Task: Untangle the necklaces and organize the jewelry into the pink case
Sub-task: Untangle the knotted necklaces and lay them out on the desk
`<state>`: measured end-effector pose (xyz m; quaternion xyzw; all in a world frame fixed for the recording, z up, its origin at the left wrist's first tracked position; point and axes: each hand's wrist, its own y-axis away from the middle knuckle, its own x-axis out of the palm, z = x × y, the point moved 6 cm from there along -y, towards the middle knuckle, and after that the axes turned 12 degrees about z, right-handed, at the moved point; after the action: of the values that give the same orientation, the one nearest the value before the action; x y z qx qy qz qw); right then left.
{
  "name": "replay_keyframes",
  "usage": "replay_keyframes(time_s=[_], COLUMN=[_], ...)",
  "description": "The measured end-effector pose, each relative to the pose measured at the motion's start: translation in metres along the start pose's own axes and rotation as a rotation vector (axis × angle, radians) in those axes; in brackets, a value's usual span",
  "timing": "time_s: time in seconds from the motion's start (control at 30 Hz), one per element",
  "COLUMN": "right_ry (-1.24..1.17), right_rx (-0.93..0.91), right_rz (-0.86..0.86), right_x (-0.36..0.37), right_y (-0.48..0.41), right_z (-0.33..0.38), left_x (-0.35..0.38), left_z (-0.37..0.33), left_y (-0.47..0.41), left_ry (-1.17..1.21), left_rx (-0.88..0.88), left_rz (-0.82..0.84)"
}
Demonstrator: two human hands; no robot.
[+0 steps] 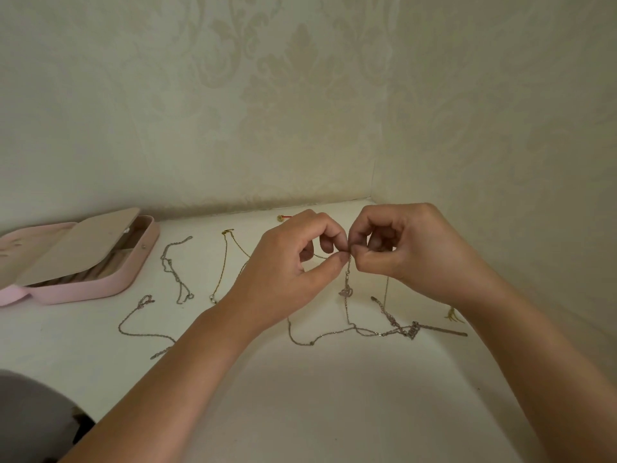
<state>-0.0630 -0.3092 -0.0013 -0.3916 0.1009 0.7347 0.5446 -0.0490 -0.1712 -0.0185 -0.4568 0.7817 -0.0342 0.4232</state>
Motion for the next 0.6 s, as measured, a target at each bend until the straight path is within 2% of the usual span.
replay_keyframes(time_s=[0.13,0.33,0.6], right_ry=[-0.099,-0.157,-0.219], right_rx=[0.005,0.015,0.0], right_rz=[-0.04,0.032,0.04], right_x=[-0.003,0.004,0.008], right_y=[-0.001,-0.005,-0.006], right_z=[-0.002,-0.008,-0.01], left_x=[0.001,-0.004,-0.007], left_z=[-0.001,-0.001,-0.001], left_y=[0.001,0.002,0.003], left_ry=[0.04,0.164,0.122], left_rx=[-0.043,-0.074,-0.065], left_rz=[-0.008,-0.042,-0.108])
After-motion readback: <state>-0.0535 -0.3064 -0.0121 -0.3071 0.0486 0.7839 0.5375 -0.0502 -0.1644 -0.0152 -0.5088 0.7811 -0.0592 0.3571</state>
